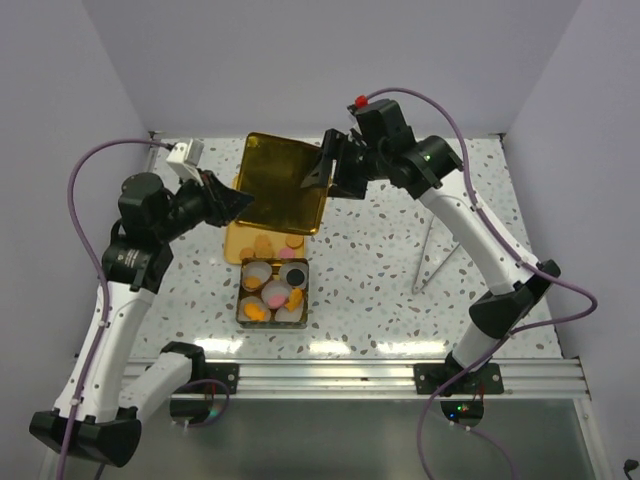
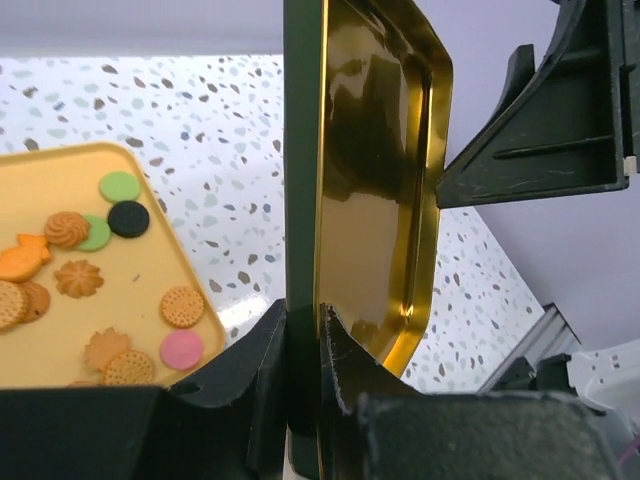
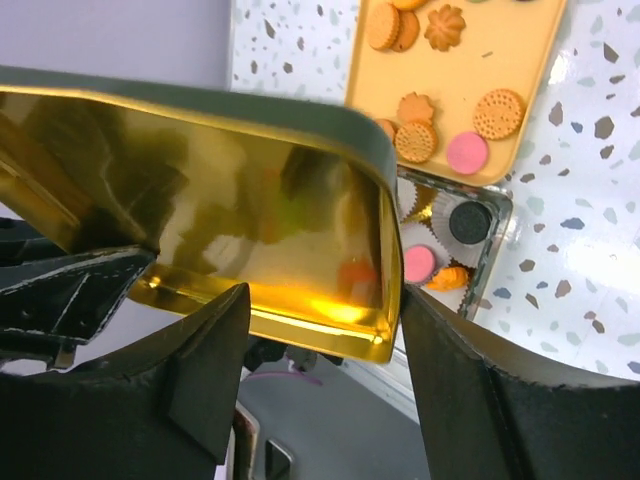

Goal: Pack the cookies

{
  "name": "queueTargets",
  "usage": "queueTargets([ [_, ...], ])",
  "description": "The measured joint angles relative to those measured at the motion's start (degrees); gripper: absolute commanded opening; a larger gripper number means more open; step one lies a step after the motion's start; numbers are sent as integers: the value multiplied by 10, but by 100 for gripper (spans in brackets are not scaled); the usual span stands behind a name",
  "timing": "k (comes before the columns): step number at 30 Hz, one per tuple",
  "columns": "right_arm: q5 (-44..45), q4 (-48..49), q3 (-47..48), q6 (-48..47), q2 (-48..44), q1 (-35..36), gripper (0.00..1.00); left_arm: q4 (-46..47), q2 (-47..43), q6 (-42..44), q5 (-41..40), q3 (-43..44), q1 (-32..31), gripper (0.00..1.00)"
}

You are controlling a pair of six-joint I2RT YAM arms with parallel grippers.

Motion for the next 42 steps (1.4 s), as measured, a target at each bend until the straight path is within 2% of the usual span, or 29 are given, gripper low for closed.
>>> queueTargets([
  [9, -34, 13, 70, 37, 1, 0, 69, -73, 11, 76, -169, 52, -22, 0],
  [13, -69, 49, 81, 72, 1, 0, 72, -98, 18, 111, -240, 57, -42, 0],
  [20, -144, 169, 61, 181, 26, -11, 85, -123, 18, 170, -353, 81, -100, 0],
  [24, -175, 233, 65, 250, 78, -14, 92, -126, 12, 200, -398, 93, -134, 0],
  [31, -209, 286, 137, 340, 194, -15, 93, -132, -4, 247, -465, 106, -188, 0],
  [42, -215, 324, 158, 399, 212, -15, 94, -130, -13, 312, -532, 111, -251, 0],
])
